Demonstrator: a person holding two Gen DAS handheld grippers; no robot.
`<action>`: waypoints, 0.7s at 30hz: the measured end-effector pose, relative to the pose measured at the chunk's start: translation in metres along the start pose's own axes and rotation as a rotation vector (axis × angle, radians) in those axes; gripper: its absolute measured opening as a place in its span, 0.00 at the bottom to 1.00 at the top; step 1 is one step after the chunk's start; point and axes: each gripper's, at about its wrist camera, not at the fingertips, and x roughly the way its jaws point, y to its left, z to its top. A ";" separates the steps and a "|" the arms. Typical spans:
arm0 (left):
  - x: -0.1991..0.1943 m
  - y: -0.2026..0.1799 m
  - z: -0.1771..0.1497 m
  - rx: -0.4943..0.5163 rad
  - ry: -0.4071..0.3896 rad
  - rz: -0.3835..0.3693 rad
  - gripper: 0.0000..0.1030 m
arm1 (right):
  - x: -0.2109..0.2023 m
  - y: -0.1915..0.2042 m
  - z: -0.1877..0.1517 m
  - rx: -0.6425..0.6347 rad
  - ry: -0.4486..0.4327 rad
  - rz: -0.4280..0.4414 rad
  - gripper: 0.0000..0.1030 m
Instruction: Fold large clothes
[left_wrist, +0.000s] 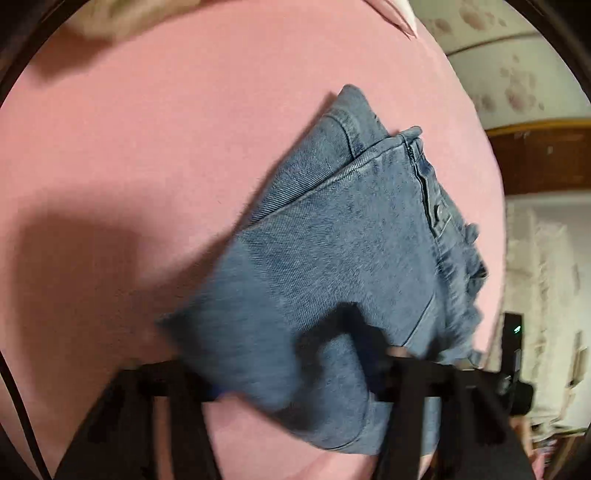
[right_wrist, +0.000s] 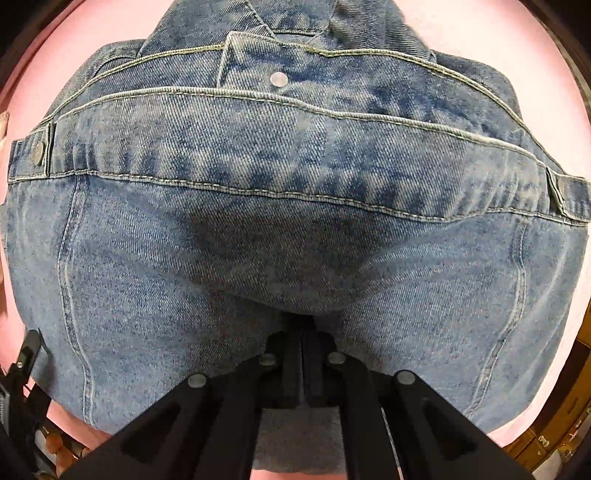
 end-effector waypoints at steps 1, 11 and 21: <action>-0.007 0.000 -0.001 0.001 -0.013 0.002 0.18 | 0.000 0.001 0.002 0.003 0.004 0.008 0.03; -0.092 -0.104 -0.048 0.408 -0.166 -0.318 0.15 | 0.000 -0.015 -0.006 0.028 -0.060 0.099 0.03; -0.104 -0.194 -0.115 0.692 -0.120 -0.427 0.15 | 0.009 -0.050 -0.006 0.109 -0.177 0.294 0.02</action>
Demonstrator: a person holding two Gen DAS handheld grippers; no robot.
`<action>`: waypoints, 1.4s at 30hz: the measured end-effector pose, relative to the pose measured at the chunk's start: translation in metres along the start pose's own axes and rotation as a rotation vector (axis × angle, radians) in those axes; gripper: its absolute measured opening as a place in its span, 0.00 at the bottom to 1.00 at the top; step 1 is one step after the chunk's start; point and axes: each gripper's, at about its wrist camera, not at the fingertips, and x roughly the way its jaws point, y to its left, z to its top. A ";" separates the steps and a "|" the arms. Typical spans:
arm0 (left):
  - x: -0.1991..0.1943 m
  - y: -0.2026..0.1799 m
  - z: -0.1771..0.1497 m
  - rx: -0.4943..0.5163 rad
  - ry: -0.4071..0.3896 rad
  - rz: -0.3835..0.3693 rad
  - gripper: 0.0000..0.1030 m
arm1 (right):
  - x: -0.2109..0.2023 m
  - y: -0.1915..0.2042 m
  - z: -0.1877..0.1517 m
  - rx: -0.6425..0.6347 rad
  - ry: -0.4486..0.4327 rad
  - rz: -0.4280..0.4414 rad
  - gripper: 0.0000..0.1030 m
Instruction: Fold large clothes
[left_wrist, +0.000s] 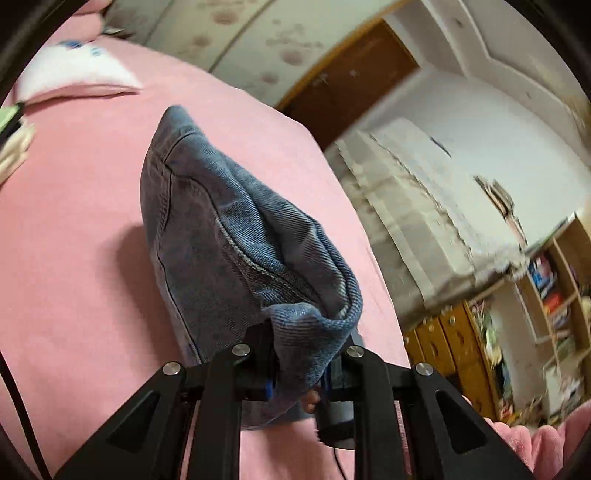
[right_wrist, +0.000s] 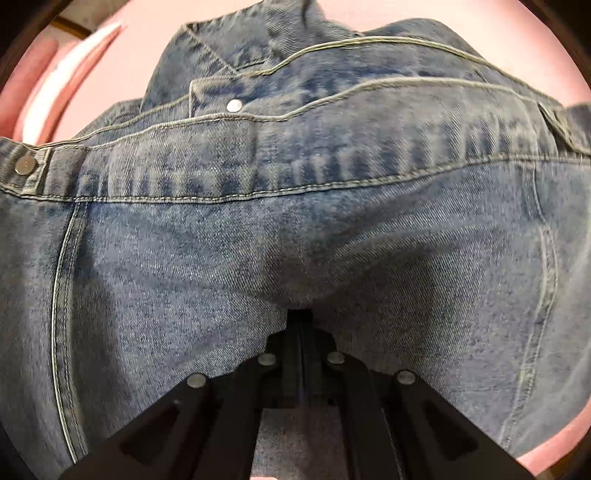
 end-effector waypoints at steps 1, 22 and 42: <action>0.005 -0.009 -0.001 0.018 0.010 0.001 0.15 | 0.000 -0.004 0.001 0.009 -0.008 0.022 0.02; 0.159 -0.186 -0.079 0.130 0.098 0.172 0.15 | -0.073 -0.184 0.101 -0.032 -0.162 0.284 0.00; 0.274 -0.220 -0.187 0.410 0.520 0.275 0.72 | -0.139 -0.266 0.026 -0.029 -0.148 0.310 0.03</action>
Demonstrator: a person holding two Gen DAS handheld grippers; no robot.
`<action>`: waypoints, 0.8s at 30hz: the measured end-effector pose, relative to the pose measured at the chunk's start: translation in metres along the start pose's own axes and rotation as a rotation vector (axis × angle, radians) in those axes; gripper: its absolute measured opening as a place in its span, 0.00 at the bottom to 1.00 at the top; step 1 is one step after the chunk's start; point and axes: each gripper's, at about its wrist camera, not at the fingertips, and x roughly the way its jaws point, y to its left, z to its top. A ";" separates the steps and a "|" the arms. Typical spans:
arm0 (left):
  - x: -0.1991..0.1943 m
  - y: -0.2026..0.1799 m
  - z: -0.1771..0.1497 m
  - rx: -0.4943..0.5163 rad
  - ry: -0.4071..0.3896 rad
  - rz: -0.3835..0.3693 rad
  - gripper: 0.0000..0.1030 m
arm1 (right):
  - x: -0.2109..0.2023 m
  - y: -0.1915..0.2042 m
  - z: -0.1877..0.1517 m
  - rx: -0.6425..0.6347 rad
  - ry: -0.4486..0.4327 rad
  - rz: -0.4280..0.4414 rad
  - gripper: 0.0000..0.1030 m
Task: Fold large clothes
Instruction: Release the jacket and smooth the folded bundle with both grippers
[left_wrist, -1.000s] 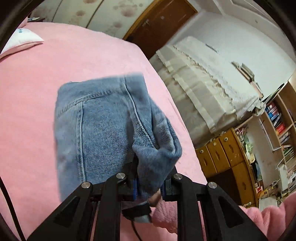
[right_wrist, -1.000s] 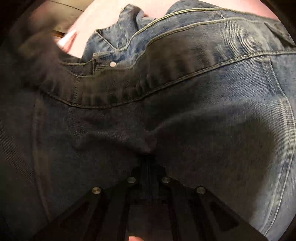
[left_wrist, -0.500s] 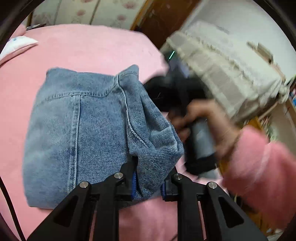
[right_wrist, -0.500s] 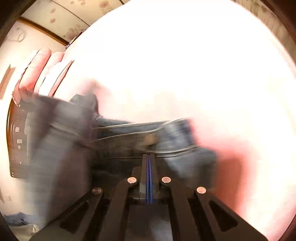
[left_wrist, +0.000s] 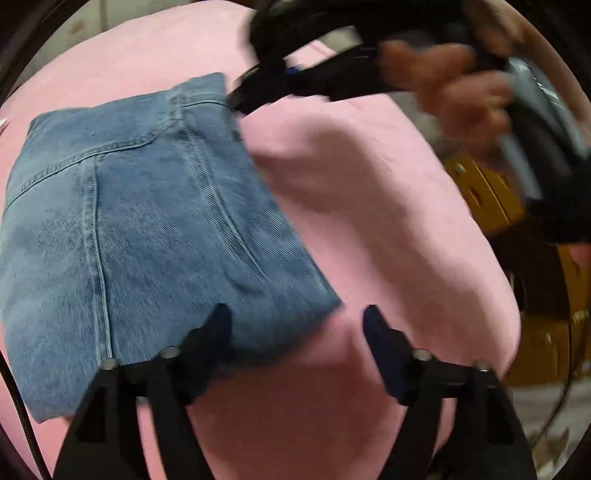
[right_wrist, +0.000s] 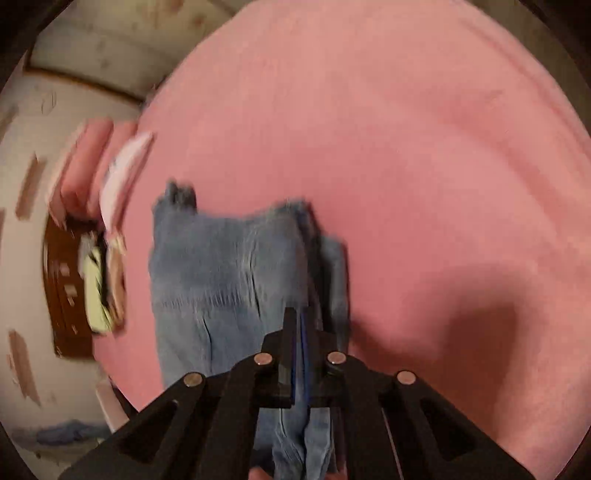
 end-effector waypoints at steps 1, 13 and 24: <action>-0.006 -0.004 -0.005 0.018 0.006 0.001 0.73 | 0.007 0.006 -0.004 -0.022 0.025 -0.024 0.03; -0.077 0.071 -0.025 -0.184 0.003 0.194 0.79 | 0.040 0.048 -0.021 -0.228 0.063 -0.233 0.44; -0.114 0.163 0.018 -0.466 -0.038 0.364 0.79 | 0.056 0.074 -0.050 -0.383 -0.084 -0.523 0.46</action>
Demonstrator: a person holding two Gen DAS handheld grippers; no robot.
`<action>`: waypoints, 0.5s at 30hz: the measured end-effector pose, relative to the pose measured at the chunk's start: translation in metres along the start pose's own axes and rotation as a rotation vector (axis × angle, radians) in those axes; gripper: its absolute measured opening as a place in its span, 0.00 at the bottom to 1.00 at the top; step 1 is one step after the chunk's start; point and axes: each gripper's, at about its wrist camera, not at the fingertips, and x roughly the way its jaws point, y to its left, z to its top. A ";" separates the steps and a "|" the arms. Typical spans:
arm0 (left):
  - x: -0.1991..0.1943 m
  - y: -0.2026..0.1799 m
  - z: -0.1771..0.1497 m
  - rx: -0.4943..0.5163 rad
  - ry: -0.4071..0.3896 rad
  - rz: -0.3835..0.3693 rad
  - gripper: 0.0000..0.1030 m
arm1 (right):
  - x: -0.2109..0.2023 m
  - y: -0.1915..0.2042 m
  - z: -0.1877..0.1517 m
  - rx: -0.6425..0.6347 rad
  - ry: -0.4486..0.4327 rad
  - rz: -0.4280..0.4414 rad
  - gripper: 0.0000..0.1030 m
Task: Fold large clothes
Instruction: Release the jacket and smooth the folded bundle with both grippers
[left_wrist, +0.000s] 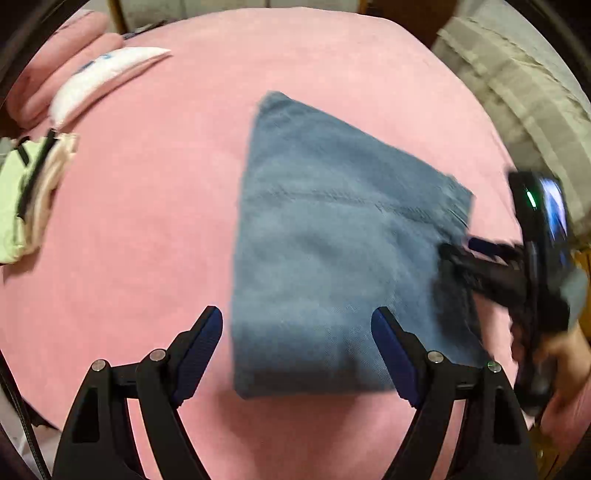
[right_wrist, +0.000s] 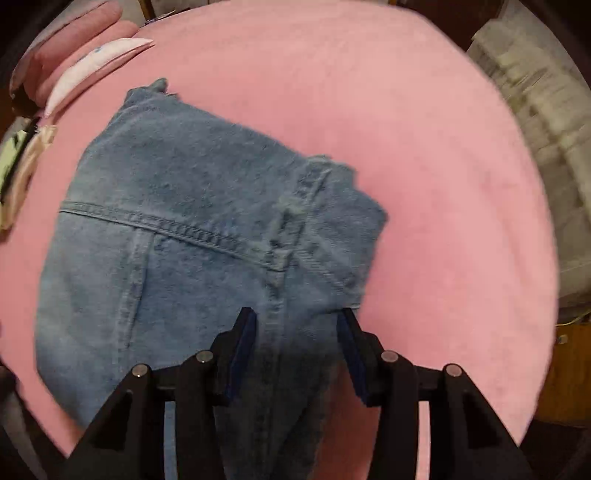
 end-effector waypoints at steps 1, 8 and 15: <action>-0.001 0.008 0.006 -0.015 0.000 -0.001 0.79 | -0.002 0.000 -0.001 0.002 -0.012 -0.015 0.46; -0.002 0.024 0.023 -0.060 0.004 0.023 0.79 | 0.005 -0.017 0.000 0.096 -0.005 0.067 0.41; 0.005 0.035 0.032 -0.104 0.023 0.045 0.79 | -0.016 -0.027 -0.019 0.173 -0.138 0.079 0.07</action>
